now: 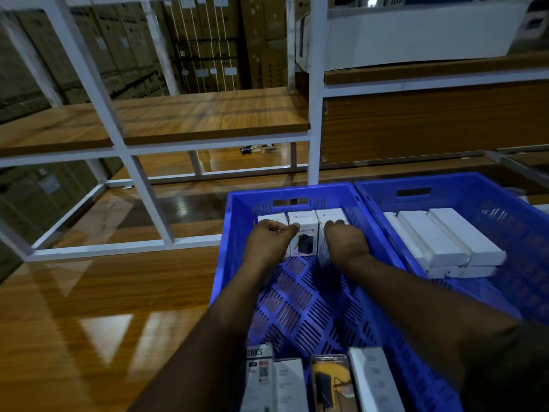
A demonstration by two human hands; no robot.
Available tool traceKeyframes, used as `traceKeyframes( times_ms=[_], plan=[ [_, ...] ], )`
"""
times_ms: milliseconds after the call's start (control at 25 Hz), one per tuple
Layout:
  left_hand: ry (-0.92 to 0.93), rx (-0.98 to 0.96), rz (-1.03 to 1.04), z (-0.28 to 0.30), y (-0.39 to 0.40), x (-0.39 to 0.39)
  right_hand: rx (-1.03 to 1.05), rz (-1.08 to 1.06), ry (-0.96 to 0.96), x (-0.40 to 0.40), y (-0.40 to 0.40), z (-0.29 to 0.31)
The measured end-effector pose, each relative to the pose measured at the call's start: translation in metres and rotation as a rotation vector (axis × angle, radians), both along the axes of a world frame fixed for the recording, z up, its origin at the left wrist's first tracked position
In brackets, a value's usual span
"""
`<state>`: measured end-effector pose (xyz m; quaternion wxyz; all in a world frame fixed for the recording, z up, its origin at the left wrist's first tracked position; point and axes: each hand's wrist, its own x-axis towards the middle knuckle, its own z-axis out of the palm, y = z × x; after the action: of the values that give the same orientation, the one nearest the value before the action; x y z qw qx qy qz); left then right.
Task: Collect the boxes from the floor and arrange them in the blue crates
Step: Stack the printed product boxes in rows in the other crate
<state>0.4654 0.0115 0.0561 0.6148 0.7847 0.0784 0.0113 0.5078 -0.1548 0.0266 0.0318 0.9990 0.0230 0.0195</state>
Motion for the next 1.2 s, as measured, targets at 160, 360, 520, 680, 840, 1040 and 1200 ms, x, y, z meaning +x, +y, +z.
traceKeyframes(
  times_ms=[160, 360, 520, 680, 840, 1040, 1200],
  plan=[
    [0.006, -0.011, -0.001, -0.001, 0.002, 0.001, 0.019, -0.004, 0.035, 0.003, -0.001, 0.001],
    [0.017, 0.024, 0.0, -0.005, 0.003, 0.004, 0.044, -0.013, 0.056, 0.0, -0.002, 0.001],
    [-0.016, 0.127, 0.003, -0.004, 0.002, 0.002, 0.059, 0.0, 0.058, -0.006, -0.002, 0.002],
    [-0.055, 0.178, 0.005, 0.003, 0.006, -0.001, 0.213, -0.03, 0.125, -0.023, 0.006, 0.006],
    [-0.104, 0.113, 0.049, 0.012, 0.019, -0.009, 0.466, 0.129, 0.22, -0.055, 0.023, 0.007],
    [-0.191, 0.155, 0.022, 0.02, 0.053, -0.034, 0.808, 0.335, 0.638, -0.11, 0.05, 0.017],
    [-0.284, 0.26, 0.046, 0.01, 0.087, -0.079, 0.792, 0.459, 0.836, -0.134, 0.065, 0.009]
  ],
)
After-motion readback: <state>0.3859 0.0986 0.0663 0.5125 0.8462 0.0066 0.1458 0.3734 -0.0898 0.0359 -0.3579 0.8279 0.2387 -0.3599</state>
